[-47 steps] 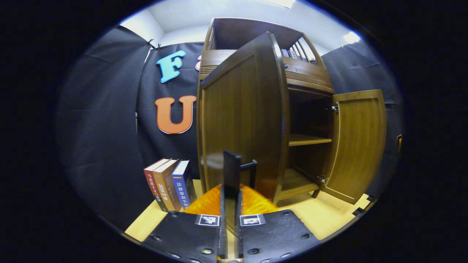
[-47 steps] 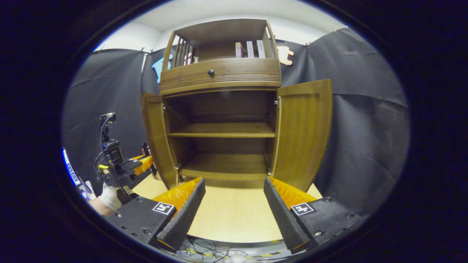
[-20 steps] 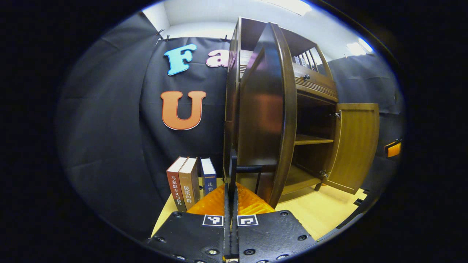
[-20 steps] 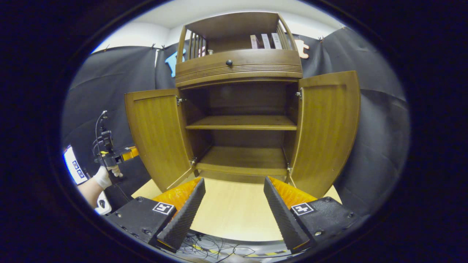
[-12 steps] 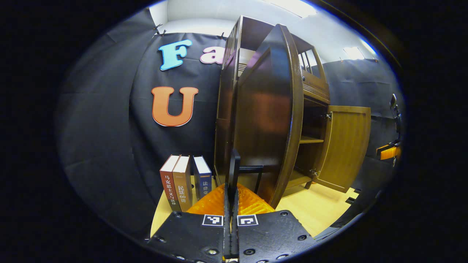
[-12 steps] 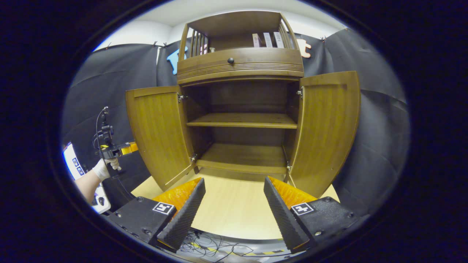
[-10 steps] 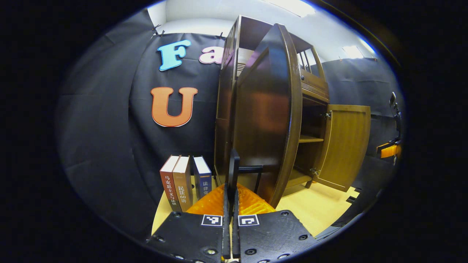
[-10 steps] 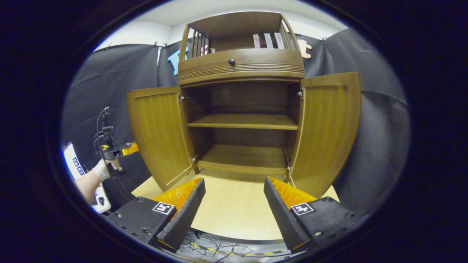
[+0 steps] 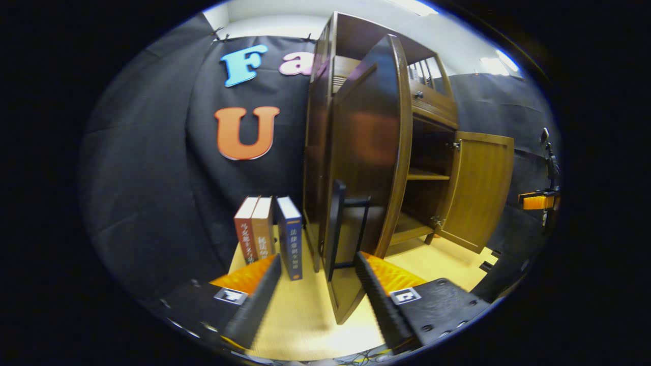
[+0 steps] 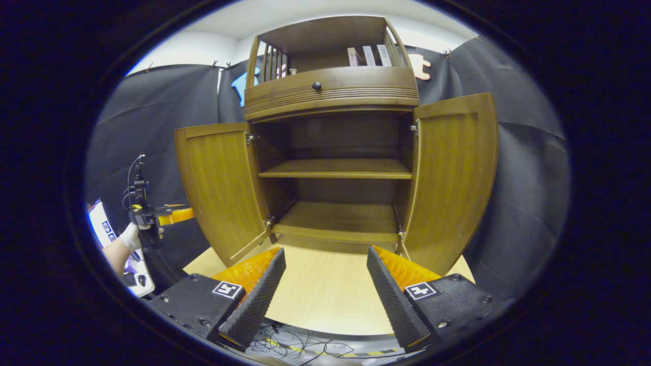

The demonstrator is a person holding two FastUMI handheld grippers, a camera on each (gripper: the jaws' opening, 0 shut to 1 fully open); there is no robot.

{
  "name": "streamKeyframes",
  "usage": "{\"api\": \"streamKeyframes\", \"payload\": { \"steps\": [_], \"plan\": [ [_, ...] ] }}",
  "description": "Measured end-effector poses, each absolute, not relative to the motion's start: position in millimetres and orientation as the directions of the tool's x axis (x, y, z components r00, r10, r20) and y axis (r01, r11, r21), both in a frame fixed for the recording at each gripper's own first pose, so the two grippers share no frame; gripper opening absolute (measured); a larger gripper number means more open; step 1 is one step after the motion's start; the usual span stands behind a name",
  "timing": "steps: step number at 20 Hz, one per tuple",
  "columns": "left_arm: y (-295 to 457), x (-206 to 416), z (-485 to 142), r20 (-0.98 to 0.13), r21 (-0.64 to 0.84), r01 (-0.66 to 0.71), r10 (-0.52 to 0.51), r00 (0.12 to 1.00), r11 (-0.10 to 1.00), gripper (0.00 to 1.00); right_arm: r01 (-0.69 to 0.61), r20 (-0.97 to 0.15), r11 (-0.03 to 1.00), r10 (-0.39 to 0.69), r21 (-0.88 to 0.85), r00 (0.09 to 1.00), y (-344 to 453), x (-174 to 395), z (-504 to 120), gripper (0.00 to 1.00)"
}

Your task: Open the right door of the double-door shoe cabinet with the right hand, and open the left door with the left hand.

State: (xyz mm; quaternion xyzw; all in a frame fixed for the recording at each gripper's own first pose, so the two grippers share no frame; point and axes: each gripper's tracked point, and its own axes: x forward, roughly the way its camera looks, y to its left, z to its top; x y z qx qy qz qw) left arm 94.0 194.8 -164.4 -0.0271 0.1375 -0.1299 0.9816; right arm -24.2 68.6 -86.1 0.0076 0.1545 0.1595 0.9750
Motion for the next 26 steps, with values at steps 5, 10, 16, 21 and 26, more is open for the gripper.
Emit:
{"api": "streamKeyframes", "payload": {
  "steps": [5, 10, 16, 21, 26],
  "plan": [
    [199, 42, -150, -0.279, -0.04, 0.093, -0.101, 0.955, 0.995, 0.95, -0.297, -0.285, 0.952, 0.306, 0.077, 0.908, 48, -22, -84, 1.0],
    [133, 3, -102, -0.223, 0.018, 0.065, -0.059, 0.973, 0.998, 0.95, -0.289, -0.269, 0.955, 0.297, 0.072, 0.916, 32, -6, -81, 1.0],
    [35, 8, -43, -0.159, 0.018, 0.126, -0.122, 0.98, 0.992, 1.0, -0.284, -0.231, 0.956, 0.293, 0.071, 0.928, 23, -5, -59, 1.0],
    [-9, 18, -13, -0.098, -0.047, 0.068, -0.072, 0.993, 0.997, 0.96, -0.216, -0.165, 0.971, 0.23, 0.099, 0.959, 4, -7, -31, 1.0],
    [-28, 16, -6, -0.059, -0.06, 0.003, -0.007, 0.998, 0.998, 0.96, -0.136, -0.117, 0.985, 0.149, 0.109, 0.982, -20, -11, -14, 1.0]
  ]
}}
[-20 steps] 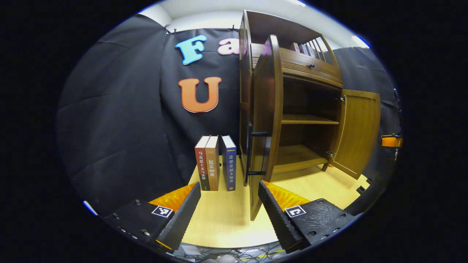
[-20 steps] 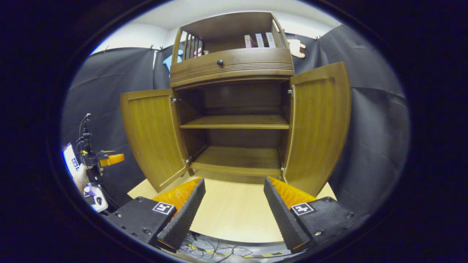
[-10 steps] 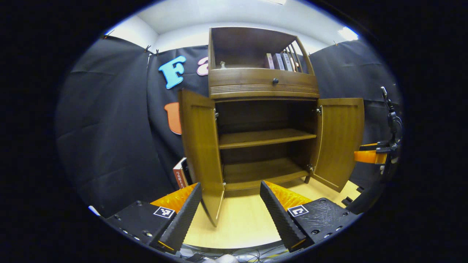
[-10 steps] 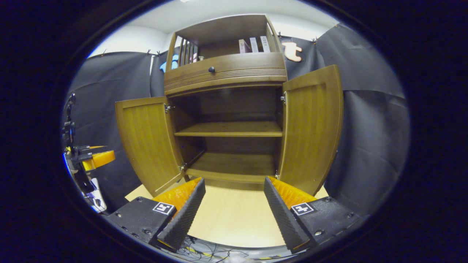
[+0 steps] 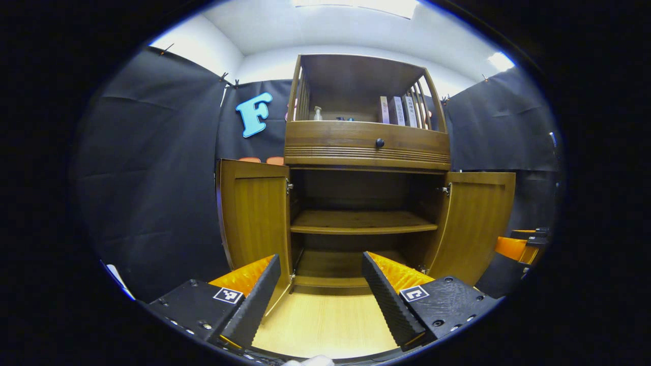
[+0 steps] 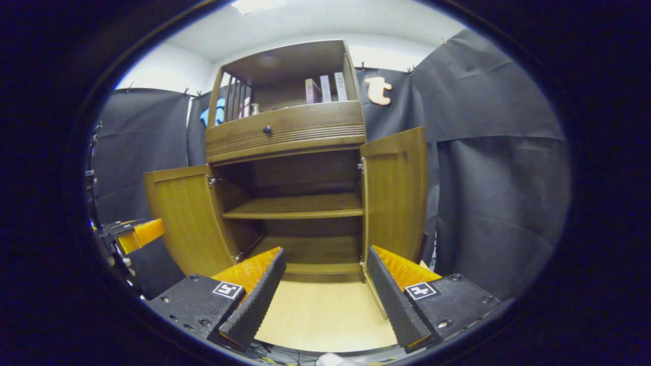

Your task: Open the right door of the double-door shoe cabinet with the right hand, and open the left door with the left hand.

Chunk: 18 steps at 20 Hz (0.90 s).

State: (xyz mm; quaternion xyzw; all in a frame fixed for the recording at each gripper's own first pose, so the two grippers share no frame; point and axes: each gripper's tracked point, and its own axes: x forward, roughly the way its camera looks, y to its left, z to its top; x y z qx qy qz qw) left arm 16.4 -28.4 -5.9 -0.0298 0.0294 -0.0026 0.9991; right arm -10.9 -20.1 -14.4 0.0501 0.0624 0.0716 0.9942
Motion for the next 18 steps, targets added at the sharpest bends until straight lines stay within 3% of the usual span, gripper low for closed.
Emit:
{"api": "streamKeyframes", "payload": {
  "steps": [16, 17, 18],
  "plan": [
    [-32, 11, -16, -0.053, 0.019, 0.039, -0.038, 0.998, 0.999, 0.96, -0.075, -0.097, 0.991, 0.086, 0.112, 0.992, -7, -26, -18, 1.0],
    [-33, 9, -16, -0.052, 0.023, 0.043, -0.042, 0.998, 0.999, 1.0, -0.071, -0.093, 0.991, 0.082, 0.112, 0.992, -7, -28, -18, 1.0],
    [-33, 8, -15, -0.048, 0.029, 0.046, -0.045, 0.998, 0.999, 0.96, -0.069, -0.091, 0.991, 0.08, 0.112, 0.993, -5, -29, -18, 1.0]
  ]
}}
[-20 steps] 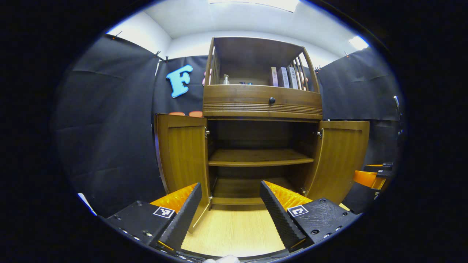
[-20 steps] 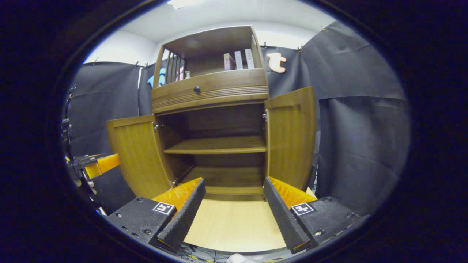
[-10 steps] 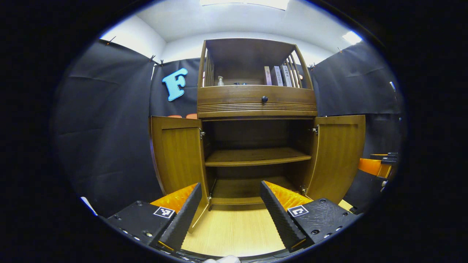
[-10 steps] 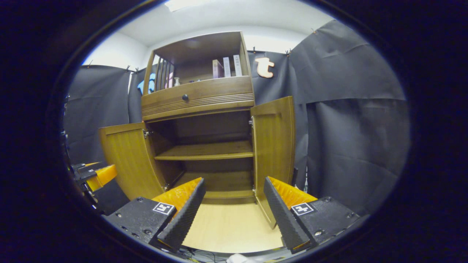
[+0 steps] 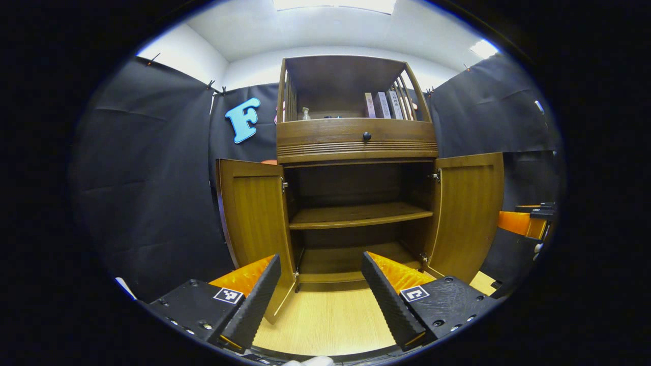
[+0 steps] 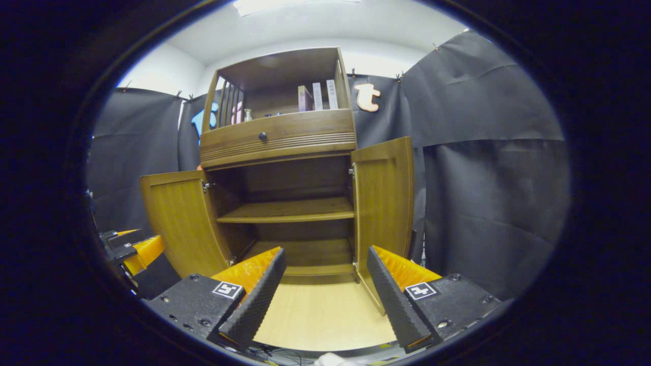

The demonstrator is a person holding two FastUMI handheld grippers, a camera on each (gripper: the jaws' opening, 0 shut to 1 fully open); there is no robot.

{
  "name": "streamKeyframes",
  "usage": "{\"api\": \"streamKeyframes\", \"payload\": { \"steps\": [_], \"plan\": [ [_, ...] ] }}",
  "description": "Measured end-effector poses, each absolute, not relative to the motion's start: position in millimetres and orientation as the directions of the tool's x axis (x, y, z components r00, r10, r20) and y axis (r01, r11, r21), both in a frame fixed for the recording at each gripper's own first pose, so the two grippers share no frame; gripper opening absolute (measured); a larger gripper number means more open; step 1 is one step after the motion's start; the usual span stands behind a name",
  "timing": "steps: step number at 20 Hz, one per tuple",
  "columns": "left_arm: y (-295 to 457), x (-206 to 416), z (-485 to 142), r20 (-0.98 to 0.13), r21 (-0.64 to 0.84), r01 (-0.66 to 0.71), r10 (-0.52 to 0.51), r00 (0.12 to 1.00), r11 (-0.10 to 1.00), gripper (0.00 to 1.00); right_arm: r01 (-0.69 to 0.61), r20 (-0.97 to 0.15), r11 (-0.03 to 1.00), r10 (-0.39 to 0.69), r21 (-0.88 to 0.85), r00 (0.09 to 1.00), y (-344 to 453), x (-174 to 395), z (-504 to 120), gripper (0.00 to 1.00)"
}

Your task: Open the right door of the double-door shoe cabinet with the right hand, and open the left door with the left hand.

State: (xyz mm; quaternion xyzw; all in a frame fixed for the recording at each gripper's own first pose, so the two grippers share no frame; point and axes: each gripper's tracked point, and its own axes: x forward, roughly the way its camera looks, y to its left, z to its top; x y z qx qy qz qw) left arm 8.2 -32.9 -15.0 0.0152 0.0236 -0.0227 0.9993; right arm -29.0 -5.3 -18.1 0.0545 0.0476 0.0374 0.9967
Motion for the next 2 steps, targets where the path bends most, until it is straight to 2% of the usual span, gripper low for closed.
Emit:
{"api": "streamKeyframes", "payload": {
  "steps": [2],
  "plan": [
    [-32.5, 6.1, -13.1, -0.034, 0.049, 0.043, -0.041, 0.999, 0.998, 0.96, -0.075, -0.092, 0.991, 0.086, 0.114, 0.992, 1.1, -30.9, -19.8, 1.0]
  ]
}}
